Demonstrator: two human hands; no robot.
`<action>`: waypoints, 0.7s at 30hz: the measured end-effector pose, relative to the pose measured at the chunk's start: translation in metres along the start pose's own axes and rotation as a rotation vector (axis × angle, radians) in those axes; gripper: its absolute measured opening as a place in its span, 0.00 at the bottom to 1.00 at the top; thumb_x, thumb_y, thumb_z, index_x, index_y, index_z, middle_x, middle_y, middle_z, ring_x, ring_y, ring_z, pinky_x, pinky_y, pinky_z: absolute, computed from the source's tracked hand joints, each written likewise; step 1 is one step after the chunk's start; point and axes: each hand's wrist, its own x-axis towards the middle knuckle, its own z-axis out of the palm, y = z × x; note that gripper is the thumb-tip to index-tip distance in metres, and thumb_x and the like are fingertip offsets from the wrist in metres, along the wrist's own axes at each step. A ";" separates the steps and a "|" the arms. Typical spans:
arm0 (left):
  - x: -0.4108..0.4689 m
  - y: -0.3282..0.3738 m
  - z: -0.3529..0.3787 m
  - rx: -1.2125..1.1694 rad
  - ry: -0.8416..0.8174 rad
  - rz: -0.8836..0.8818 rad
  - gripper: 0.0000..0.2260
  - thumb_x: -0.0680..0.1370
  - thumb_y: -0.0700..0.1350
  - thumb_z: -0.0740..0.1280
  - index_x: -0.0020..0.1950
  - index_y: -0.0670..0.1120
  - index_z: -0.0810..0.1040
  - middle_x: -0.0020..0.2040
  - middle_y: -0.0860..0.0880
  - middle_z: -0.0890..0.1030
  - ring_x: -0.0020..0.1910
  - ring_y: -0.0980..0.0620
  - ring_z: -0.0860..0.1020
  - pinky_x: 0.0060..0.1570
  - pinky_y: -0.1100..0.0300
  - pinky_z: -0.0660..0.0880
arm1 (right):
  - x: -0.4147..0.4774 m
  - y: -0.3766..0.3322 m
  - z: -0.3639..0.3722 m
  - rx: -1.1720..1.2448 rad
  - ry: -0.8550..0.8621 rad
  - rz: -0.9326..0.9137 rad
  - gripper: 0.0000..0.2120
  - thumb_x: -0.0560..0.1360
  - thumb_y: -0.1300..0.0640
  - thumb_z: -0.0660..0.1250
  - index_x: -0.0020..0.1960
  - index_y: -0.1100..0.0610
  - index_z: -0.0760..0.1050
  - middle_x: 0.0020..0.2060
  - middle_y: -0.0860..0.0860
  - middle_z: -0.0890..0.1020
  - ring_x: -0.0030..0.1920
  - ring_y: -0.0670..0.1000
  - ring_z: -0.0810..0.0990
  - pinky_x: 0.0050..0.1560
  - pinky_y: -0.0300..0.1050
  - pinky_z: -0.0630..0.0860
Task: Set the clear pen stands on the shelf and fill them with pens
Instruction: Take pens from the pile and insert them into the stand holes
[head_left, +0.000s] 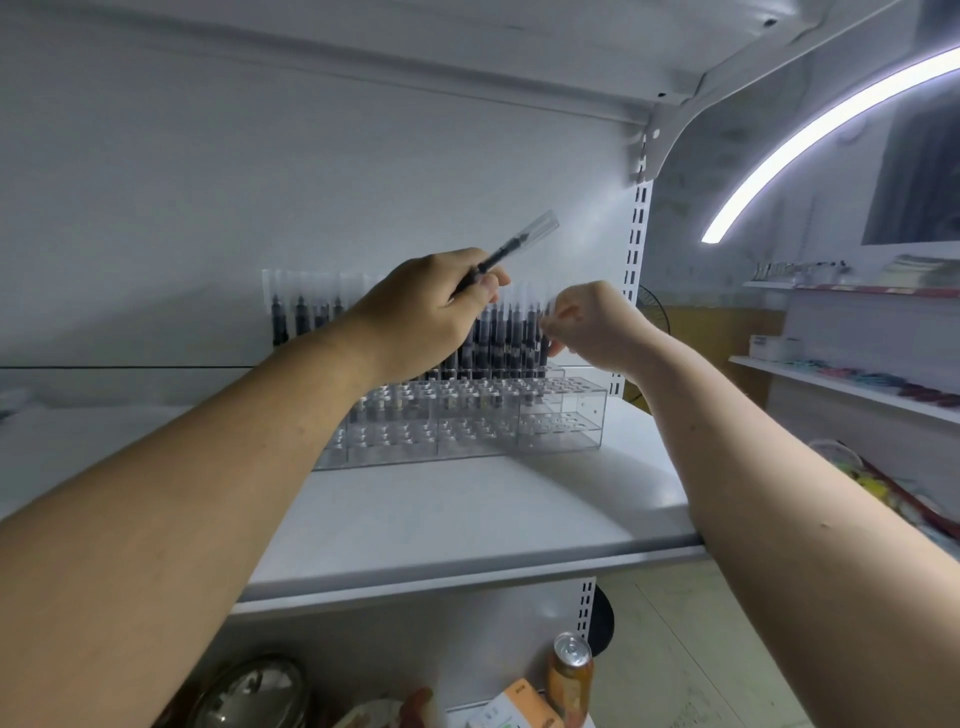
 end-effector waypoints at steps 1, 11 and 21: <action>0.000 0.000 0.000 0.001 -0.005 -0.004 0.11 0.89 0.48 0.58 0.64 0.51 0.79 0.38 0.52 0.77 0.30 0.58 0.69 0.37 0.57 0.69 | 0.000 0.001 0.001 0.013 -0.031 0.030 0.07 0.84 0.56 0.67 0.49 0.58 0.80 0.40 0.55 0.88 0.40 0.64 0.86 0.41 0.60 0.85; -0.001 0.001 -0.001 0.047 -0.021 -0.046 0.13 0.88 0.51 0.58 0.62 0.49 0.80 0.48 0.41 0.83 0.46 0.42 0.80 0.52 0.45 0.76 | 0.000 0.002 -0.014 0.021 0.221 -0.052 0.13 0.79 0.55 0.73 0.62 0.53 0.78 0.50 0.49 0.84 0.49 0.49 0.84 0.52 0.46 0.81; 0.002 0.003 0.003 0.252 -0.047 -0.071 0.19 0.88 0.56 0.56 0.55 0.44 0.81 0.49 0.50 0.77 0.57 0.47 0.72 0.62 0.41 0.72 | -0.011 -0.035 -0.017 0.920 -0.285 -0.275 0.15 0.73 0.59 0.77 0.57 0.63 0.81 0.44 0.54 0.82 0.37 0.51 0.77 0.42 0.45 0.69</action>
